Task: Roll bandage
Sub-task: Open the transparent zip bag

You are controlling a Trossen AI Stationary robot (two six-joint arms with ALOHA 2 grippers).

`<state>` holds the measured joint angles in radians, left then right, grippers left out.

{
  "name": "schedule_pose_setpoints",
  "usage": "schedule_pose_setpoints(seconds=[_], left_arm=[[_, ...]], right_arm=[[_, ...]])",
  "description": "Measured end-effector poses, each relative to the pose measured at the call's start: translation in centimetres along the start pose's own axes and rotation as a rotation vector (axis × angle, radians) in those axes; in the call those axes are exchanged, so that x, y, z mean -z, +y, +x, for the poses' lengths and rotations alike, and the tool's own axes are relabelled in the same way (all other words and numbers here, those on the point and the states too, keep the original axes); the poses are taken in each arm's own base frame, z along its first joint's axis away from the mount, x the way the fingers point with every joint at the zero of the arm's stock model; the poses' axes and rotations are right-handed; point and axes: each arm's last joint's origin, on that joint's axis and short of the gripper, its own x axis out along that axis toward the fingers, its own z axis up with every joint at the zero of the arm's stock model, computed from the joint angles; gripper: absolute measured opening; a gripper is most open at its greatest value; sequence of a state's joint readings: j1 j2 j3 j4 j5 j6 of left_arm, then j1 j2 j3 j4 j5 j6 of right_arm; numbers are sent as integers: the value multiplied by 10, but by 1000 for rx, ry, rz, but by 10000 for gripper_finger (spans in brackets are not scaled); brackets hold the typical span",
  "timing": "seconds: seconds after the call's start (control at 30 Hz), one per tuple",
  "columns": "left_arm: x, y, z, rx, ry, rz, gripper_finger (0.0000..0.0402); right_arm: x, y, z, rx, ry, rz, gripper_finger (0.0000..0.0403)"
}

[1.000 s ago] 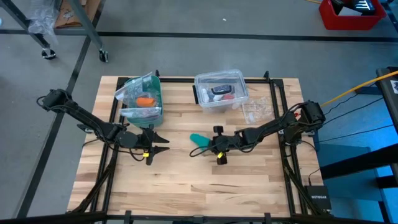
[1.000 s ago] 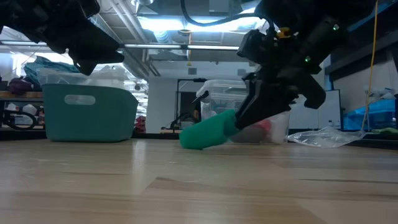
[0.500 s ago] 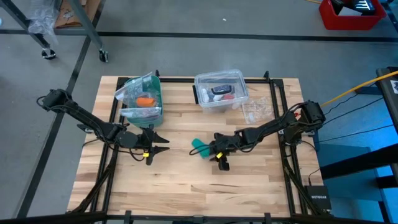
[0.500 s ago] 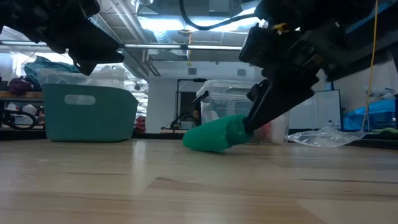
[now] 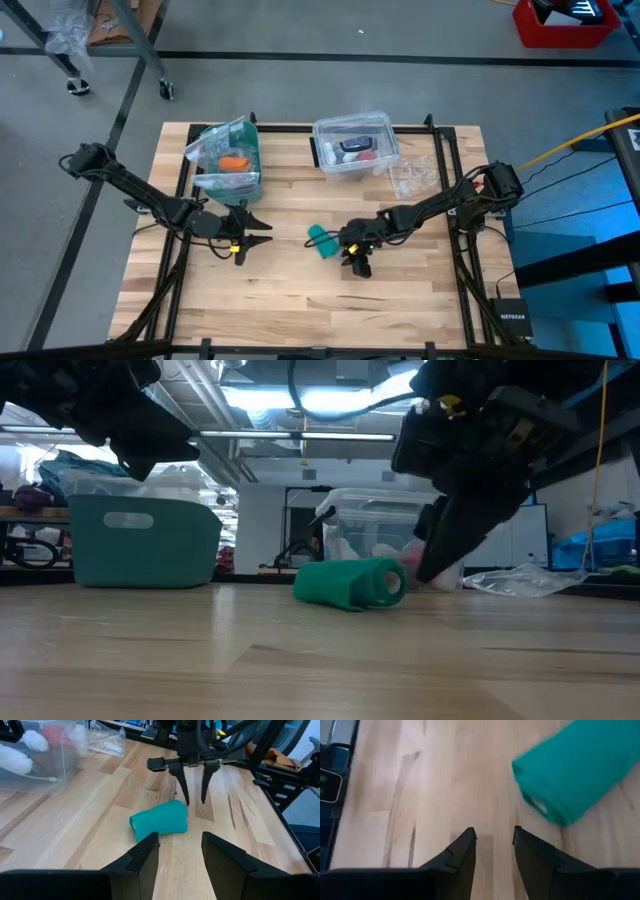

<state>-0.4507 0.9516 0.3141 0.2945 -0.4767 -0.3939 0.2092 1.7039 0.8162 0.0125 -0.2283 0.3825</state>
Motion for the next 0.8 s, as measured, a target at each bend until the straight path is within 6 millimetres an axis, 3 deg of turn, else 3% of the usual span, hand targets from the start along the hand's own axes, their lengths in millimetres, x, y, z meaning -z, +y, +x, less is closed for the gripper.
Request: schedule_pose_setpoints(seconds=[0.23, 0.37, 0.7, 0.8], left_arm=[[0, 0, 0, 0, 0, 0, 141], [0, 0, 0, 0, 1, 1, 141], [1, 0, 0, -2, 6, 28, 141], [1, 0, 0, -3, 7, 43, 141]], right_arm=[[14, -4, -3, 43, 180, 109, 133], [17, -3, -17, 129, 300, 136, 133], [22, -4, -83, 761, 511, 59, 133], [27, -7, -94, 928, 540, 42, 133]])
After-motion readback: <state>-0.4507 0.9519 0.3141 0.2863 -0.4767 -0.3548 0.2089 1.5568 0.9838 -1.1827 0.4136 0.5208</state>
